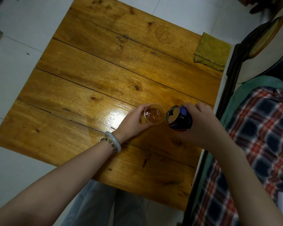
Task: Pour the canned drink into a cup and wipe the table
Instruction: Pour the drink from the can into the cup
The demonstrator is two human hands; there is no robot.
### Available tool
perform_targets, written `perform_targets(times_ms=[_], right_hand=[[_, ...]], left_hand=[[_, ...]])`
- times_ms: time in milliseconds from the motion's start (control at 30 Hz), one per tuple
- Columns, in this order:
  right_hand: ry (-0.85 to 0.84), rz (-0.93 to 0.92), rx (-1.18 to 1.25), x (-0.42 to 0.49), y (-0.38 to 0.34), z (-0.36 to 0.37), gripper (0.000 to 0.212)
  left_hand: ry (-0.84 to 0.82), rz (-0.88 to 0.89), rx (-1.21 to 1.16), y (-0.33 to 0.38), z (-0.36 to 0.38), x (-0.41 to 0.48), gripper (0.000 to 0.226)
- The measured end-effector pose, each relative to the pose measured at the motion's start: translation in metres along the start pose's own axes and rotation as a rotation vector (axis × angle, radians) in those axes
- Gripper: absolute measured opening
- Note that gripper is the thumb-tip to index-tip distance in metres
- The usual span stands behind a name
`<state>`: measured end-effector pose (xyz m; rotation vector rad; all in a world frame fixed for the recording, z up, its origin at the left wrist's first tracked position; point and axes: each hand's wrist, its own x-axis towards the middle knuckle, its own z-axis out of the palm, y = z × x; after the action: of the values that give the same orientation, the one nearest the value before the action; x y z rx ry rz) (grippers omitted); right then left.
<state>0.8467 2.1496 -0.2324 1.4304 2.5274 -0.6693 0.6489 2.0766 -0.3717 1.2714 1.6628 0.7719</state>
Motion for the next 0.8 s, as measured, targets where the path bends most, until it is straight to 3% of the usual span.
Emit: perform_targets(times_ms=[800], right_hand=[[-0.029, -0.006, -0.035, 0.0036, -0.0012, -0.0012, 0.081]], left_hand=[[0.040, -0.009, 0.026, -0.0050, 0.0008, -0.0057, 0.060]])
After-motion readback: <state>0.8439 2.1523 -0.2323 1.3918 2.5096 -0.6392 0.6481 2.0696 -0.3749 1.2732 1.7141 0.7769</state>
